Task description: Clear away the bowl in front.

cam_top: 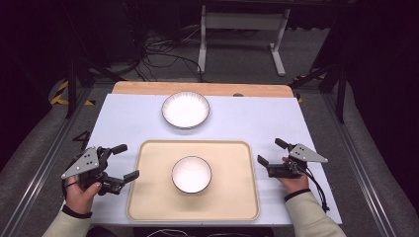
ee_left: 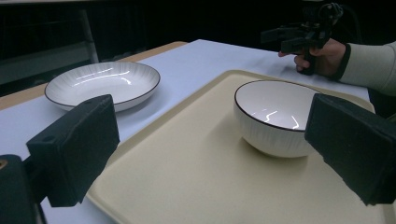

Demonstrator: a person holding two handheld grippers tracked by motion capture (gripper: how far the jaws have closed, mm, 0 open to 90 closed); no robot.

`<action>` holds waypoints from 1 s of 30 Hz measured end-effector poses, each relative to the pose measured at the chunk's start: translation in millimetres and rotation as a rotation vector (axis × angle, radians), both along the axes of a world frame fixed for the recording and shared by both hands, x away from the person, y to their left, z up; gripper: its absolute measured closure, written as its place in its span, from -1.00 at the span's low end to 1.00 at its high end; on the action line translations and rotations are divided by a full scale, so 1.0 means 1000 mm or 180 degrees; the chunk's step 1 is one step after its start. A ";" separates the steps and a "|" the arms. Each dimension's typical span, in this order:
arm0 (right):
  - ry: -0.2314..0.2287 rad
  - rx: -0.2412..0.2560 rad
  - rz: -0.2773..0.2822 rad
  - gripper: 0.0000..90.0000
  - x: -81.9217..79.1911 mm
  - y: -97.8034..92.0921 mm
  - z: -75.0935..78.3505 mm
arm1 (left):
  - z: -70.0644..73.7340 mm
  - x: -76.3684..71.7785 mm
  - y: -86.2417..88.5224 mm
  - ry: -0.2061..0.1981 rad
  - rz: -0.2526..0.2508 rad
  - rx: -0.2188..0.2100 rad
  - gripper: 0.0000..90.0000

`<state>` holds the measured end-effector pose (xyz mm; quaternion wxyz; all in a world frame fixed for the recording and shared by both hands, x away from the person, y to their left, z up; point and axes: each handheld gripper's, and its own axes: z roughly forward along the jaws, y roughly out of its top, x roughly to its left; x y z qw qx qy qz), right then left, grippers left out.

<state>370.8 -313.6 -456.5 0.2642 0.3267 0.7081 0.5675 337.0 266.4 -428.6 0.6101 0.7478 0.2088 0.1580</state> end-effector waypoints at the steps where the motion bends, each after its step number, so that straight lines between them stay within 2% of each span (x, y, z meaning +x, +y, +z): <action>1: 0.0000 -0.0001 0.0000 -0.95 0.000 0.000 0.000 | -0.002 0.000 0.001 0.0007 -0.0005 -0.0008 -0.92; 3: -0.0001 -0.0001 0.0000 -0.95 0.000 0.000 0.000 | -0.006 0.000 0.003 0.0034 -0.0005 -0.0046 -0.92; 10: -0.0004 -0.0004 -0.0002 -0.95 0.000 0.000 0.000 | -0.014 -0.002 0.008 0.0083 0.0114 -0.0038 -0.93; 15: -0.0001 -0.0003 -0.0004 -0.95 0.000 0.000 0.000 | -0.022 -0.007 0.013 0.0132 0.0405 -0.0097 -0.94; 17: -0.0002 -0.0004 -0.0003 -0.95 0.000 0.000 0.000 | -0.023 -0.007 0.013 0.0132 0.0444 -0.0098 -0.94; 18: -0.0002 -0.0005 -0.0002 -0.95 0.000 0.000 0.000 | -0.027 -0.009 0.014 0.0137 0.0536 -0.0063 -0.94; 22: -0.0003 -0.0006 0.0000 -0.95 0.000 0.000 0.000 | -0.029 -0.010 0.015 0.0098 0.0635 0.0011 -0.95; 25: -0.0002 -0.0004 0.0000 -0.95 0.000 0.000 0.000 | -0.029 -0.011 0.015 0.0047 0.0632 0.0034 -0.96; 30: -0.0005 -0.0002 0.0002 -0.95 0.000 0.000 0.000 | -0.033 -0.009 0.010 0.0094 0.0616 0.0054 -0.96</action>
